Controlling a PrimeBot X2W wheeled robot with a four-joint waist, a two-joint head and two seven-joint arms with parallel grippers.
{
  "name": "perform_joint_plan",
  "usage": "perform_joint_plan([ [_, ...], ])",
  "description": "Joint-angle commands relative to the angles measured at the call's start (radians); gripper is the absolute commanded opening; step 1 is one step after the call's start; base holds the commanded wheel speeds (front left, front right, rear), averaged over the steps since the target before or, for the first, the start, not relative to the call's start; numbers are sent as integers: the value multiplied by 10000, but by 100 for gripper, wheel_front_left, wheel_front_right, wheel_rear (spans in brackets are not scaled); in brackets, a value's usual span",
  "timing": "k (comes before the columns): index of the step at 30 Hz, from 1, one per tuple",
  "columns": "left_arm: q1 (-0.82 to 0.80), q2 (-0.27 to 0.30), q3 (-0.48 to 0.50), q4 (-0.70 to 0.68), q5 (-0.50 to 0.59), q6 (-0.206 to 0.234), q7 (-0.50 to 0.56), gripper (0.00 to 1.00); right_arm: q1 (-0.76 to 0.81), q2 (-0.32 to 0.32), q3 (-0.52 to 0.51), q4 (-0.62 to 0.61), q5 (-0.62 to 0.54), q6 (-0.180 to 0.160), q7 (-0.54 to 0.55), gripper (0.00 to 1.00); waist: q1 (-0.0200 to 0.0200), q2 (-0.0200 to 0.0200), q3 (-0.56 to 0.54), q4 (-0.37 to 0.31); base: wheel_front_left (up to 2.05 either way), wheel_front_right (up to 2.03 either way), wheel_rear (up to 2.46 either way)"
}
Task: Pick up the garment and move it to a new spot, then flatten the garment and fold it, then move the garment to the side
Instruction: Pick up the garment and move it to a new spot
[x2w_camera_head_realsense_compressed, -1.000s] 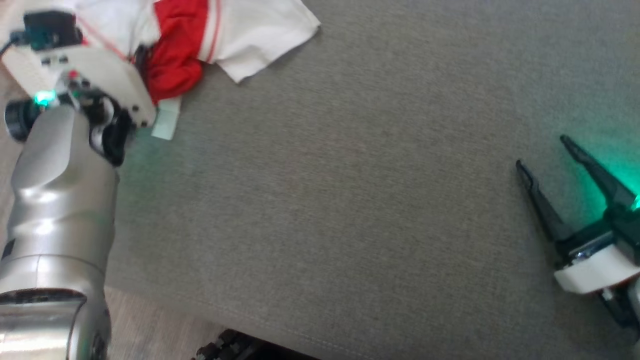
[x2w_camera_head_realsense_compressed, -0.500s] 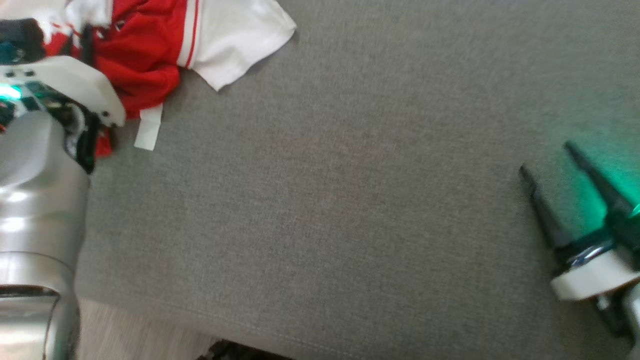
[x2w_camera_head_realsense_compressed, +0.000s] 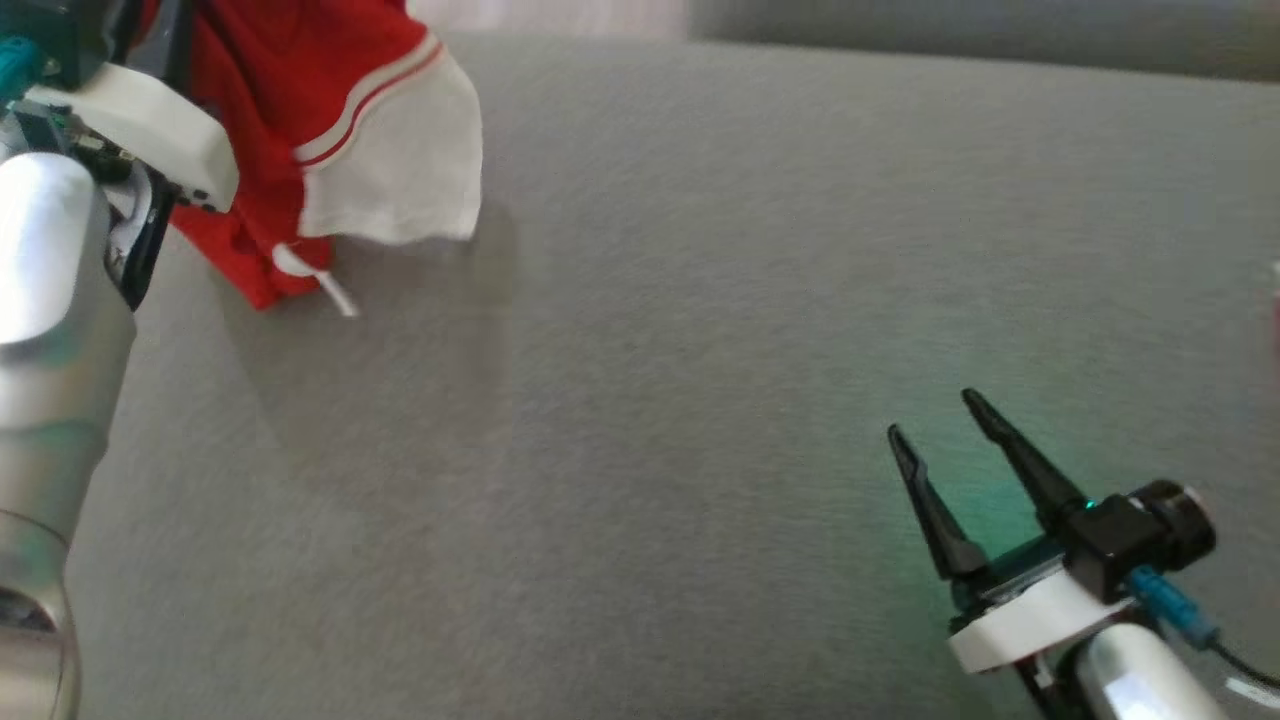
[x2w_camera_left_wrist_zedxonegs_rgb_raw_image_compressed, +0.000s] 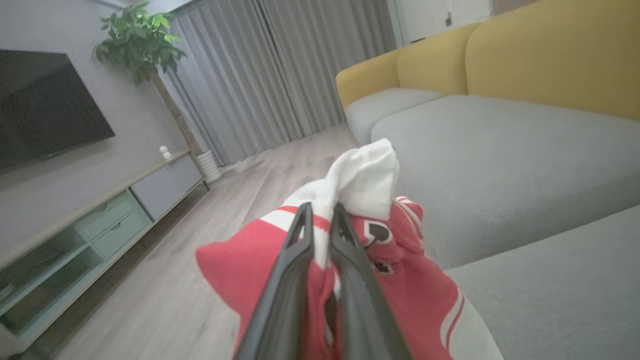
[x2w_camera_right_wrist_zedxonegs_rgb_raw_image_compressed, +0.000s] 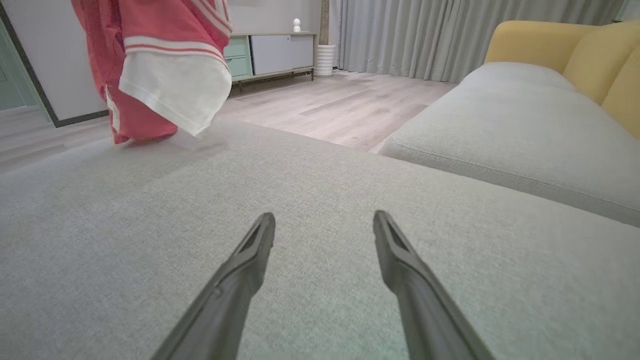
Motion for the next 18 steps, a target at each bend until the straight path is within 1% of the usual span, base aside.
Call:
perform_joint_plan([
  [1, -537, 588, -154, -700, -286, 17, -110, 0, 161, 134, 190, -189, 108, 65, -124, 100, 3, 0, -1208, -1317, 0, 0, 0],
  [5, -305, 844, -898, -1774, -884, 17, -77, 0, 504, 548, 158, -228, 125, 65, -130, 100, 3, 0, -1840, -2188, 0, 0, 0],
  [6, -305, 844, -898, -1774, -884, 17, -77, 0, 504, 548, 158, -228, 125, 65, -130, 100, 3, 0, -1840, -2188, 0, 0, 0],
  [11, -14, 964, -1386, -3268, -1329, 16, 45, 0, 776, 851, 100, -389, 98, 65, -131, 100, 3, 0, -2127, -3075, 0, 0, 0],
  [15, 414, 832, -1563, -4215, -1468, 66, 166, 0, 831, 1006, 39, -501, 107, 65, -132, 100, 3, 0, -2145, -3584, 0, 0, 0],
  [18, 979, 646, -1774, -4734, -1552, 228, 276, 0, 846, 1080, -7, -578, 117, 65, -132, 100, 3, 0, -2040, -3822, 0, 0, 0],
])
